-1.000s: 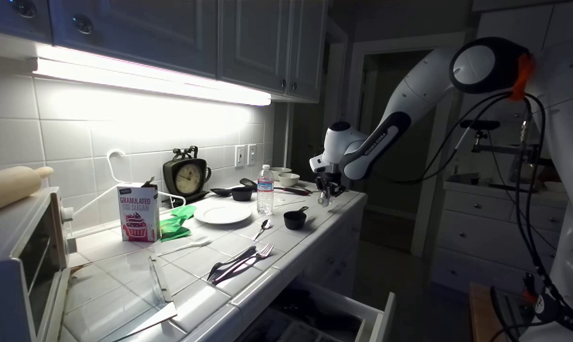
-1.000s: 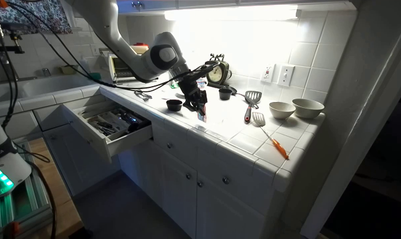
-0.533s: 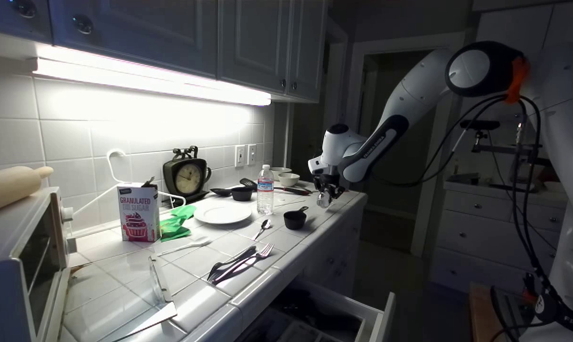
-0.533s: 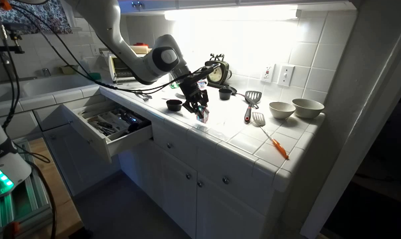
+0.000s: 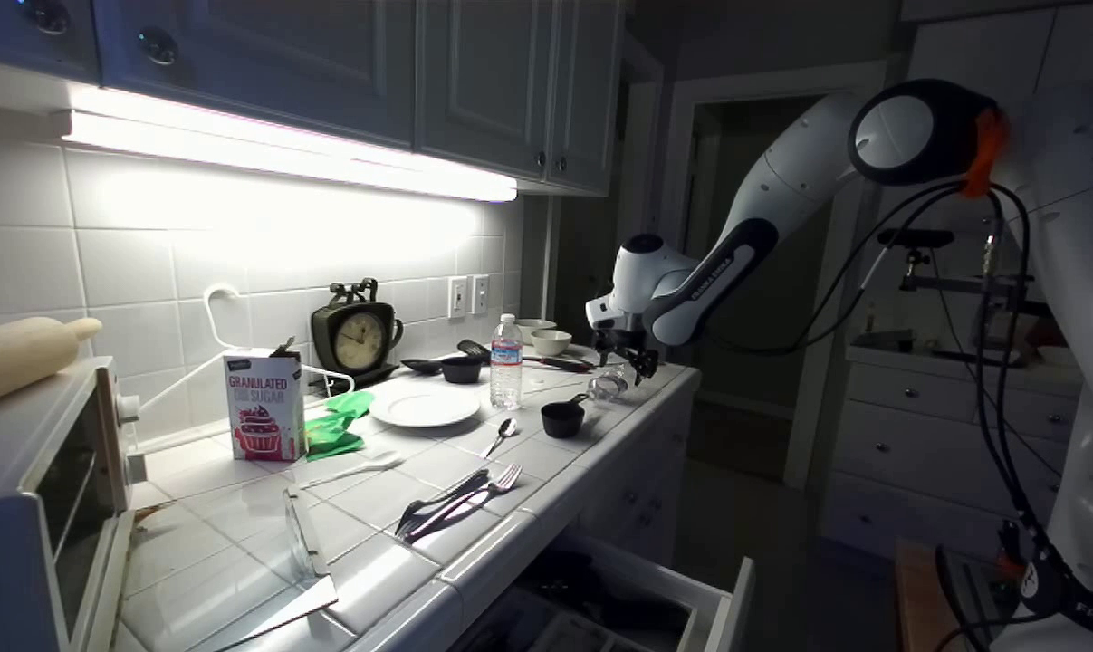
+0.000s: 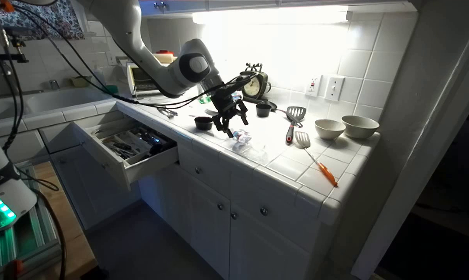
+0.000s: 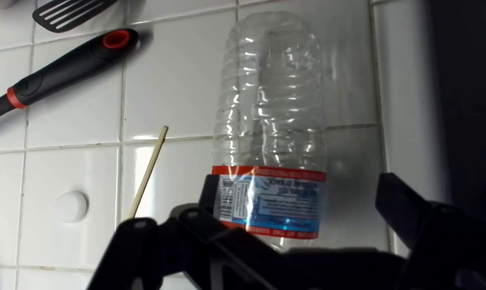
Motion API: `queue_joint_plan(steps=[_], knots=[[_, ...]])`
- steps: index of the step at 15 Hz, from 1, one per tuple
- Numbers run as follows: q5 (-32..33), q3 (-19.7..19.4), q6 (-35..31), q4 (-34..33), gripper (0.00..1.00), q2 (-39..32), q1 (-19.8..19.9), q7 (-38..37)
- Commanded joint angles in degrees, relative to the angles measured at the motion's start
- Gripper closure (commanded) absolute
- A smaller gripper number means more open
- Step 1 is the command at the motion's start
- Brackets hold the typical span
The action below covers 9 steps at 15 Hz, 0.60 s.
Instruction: Pick up the open water bottle and pour its contents into the small black pot
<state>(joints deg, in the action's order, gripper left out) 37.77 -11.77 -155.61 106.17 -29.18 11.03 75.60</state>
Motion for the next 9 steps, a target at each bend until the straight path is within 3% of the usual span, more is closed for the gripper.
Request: queue_joint_plan(steps=[1, 4, 9], knots=[[0.4, 0.0, 1.5, -0.3, 0.00, 1.2, -0.6, -3.0], [-4.3, 2.5, 6.9, 1.0, 0.00, 4.7, -0.2, -4.1], [-19.7, 8.4, 19.8, 2.1, 0.00, 10.4, 0.3, -2.2]])
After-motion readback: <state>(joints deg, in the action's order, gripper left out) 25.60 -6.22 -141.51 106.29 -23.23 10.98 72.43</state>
